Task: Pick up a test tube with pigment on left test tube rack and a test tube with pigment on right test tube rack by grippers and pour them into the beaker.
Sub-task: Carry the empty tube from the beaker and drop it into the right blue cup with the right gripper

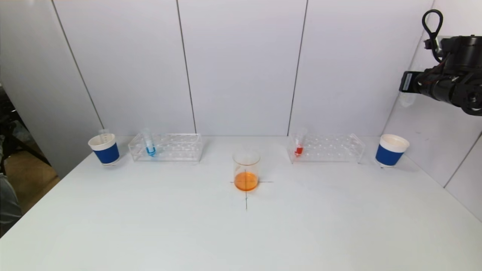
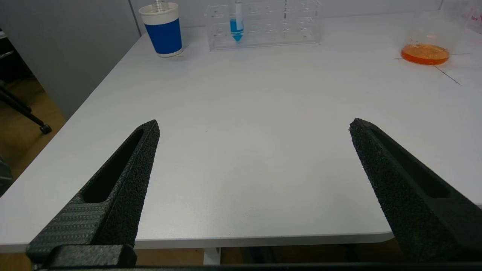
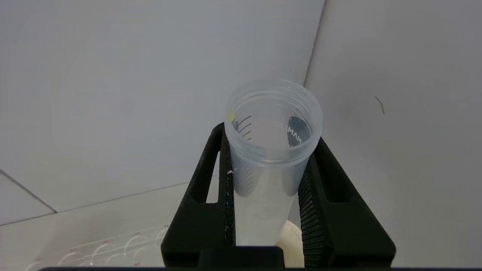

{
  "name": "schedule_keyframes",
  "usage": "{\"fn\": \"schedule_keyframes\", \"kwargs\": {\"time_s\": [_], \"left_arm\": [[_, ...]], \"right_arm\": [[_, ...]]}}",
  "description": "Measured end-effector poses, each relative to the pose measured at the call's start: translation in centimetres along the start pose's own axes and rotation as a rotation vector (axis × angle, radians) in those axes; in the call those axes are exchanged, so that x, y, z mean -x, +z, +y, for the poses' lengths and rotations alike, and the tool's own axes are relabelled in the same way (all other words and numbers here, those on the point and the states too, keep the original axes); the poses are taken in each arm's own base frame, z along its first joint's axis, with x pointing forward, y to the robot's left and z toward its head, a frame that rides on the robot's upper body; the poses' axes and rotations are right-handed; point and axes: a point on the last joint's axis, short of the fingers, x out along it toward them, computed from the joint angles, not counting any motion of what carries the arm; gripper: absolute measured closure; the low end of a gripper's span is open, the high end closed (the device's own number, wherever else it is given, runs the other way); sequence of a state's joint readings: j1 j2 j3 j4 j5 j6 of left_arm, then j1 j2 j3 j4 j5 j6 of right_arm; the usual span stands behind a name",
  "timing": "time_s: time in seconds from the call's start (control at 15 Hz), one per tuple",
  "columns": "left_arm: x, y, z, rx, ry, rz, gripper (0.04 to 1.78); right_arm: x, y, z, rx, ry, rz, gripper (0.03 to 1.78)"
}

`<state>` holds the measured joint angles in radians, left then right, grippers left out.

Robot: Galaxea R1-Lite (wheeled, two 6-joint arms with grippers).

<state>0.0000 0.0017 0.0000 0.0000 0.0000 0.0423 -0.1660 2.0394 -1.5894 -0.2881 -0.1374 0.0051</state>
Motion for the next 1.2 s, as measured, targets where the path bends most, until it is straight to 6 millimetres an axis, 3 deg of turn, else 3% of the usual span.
{"fn": "schedule_keyframes", "kwargs": {"time_s": [0.47, 1.2], "left_arm": [[0.0, 0.0, 0.0, 0.0, 0.0, 0.0, 0.06], [0.0, 0.0, 0.0, 0.0, 0.001, 0.0, 0.06]], "right_arm": [[-2.5, -3.5, -2.2, -0.009, -0.031, 0.063, 1.28], [-4.6, -9.0, -2.3, -0.006, -0.018, 0.119, 1.28]]}}
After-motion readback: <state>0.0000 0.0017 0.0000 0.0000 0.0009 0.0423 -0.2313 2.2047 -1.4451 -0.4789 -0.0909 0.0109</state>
